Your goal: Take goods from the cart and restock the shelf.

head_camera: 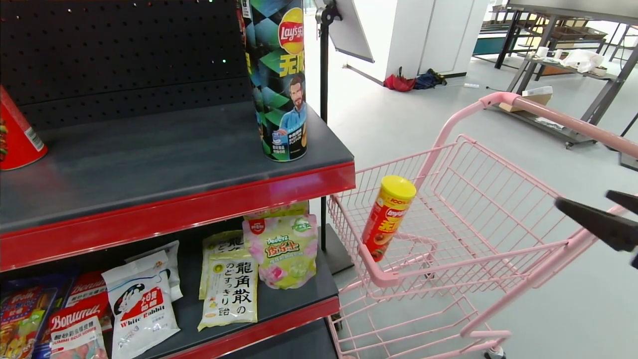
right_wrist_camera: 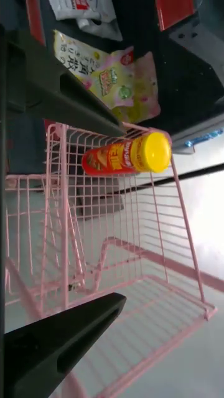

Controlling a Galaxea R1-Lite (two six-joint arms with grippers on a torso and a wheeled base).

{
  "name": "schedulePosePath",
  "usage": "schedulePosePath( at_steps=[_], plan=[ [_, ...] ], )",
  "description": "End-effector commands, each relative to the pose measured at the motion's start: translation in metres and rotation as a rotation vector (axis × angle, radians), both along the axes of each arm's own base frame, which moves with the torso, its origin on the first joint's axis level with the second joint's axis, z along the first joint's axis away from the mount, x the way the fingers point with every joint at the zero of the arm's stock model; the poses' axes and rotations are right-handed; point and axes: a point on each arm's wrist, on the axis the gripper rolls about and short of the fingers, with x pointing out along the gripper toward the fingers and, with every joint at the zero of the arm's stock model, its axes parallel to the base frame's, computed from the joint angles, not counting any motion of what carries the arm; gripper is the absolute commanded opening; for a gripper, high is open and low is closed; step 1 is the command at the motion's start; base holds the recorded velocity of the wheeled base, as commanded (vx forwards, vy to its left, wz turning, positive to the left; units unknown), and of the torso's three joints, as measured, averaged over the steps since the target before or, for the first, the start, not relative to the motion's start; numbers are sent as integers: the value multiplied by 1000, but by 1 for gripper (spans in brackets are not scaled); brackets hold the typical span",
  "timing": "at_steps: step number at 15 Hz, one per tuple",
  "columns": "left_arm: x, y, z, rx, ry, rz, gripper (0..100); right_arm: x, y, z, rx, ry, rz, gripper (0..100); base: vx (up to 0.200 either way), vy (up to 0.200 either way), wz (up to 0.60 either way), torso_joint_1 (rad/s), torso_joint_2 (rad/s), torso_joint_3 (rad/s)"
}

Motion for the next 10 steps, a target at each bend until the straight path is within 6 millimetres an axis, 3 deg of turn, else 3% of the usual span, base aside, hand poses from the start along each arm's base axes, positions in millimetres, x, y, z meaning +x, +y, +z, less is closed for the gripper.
schedulePosePath(
  at_steps=[1,2,4,10],
  plan=[
    [0,0,0,-1,1,0,100,83,20,-62,5,207,142,100,0,0,0,0,0,0],
    [0,0,0,-1,1,0,100,102,24,-77,16,224,164,100,0,0,0,0,0,0],
    [0,0,0,-1,1,0,100,120,29,-90,24,224,208,100,0,0,0,0,0,0],
    [0,0,0,-1,1,0,100,137,57,-116,15,240,297,100,0,0,0,0,0,0]
  ],
)
